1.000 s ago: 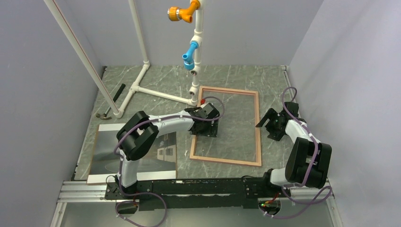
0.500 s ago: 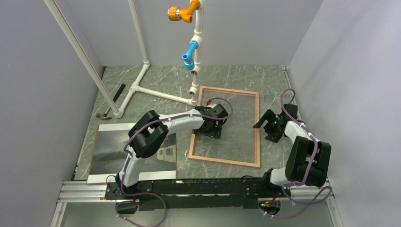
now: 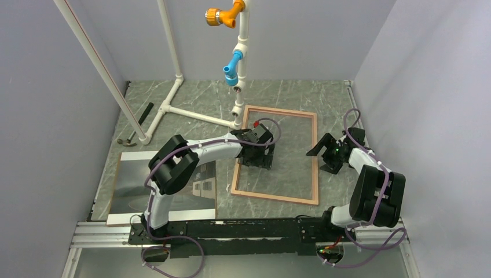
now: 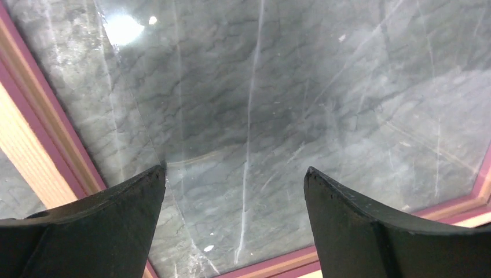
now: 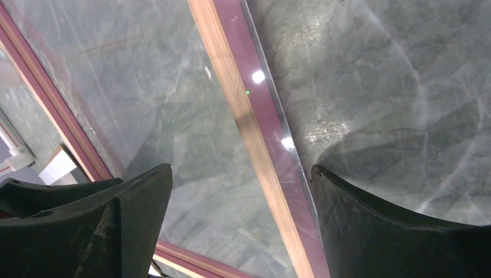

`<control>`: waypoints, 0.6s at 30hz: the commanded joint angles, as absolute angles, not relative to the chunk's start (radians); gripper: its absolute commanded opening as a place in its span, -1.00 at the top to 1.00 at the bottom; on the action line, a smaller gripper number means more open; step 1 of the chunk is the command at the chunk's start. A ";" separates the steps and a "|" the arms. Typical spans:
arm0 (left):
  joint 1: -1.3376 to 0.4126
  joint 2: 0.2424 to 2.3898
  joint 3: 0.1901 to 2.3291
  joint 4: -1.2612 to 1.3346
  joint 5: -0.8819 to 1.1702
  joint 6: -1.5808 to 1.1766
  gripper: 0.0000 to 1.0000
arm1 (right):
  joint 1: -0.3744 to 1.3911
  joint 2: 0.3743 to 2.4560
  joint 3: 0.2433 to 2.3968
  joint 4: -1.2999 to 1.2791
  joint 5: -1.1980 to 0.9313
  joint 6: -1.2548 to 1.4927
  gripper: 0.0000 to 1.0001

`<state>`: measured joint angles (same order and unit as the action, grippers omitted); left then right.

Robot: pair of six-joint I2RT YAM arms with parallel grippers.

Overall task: Put the photo into the frame
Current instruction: Pick up the photo frame item from the photo frame.

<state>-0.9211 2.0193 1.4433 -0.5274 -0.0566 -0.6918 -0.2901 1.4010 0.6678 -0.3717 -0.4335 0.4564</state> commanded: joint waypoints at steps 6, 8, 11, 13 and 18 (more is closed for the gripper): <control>-0.931 2.018 1.356 -0.322 0.179 -0.699 -0.81 | -0.353 1.378 0.678 -0.365 -0.560 0.452 -0.71; -0.926 2.009 1.338 -0.310 0.179 -0.705 -0.80 | -0.374 1.363 0.677 -0.375 -0.573 0.447 -0.68; -0.921 2.001 1.320 -0.297 0.180 -0.706 -0.80 | -0.405 1.340 0.664 -0.359 -0.621 0.443 -0.58; -0.920 2.002 1.317 -0.295 0.180 -0.703 -0.79 | -0.421 1.326 0.653 -0.330 -0.680 0.447 -0.48; -0.916 2.002 1.311 -0.302 0.175 -0.693 -0.78 | -0.432 1.290 0.620 -0.243 -0.791 0.477 -0.26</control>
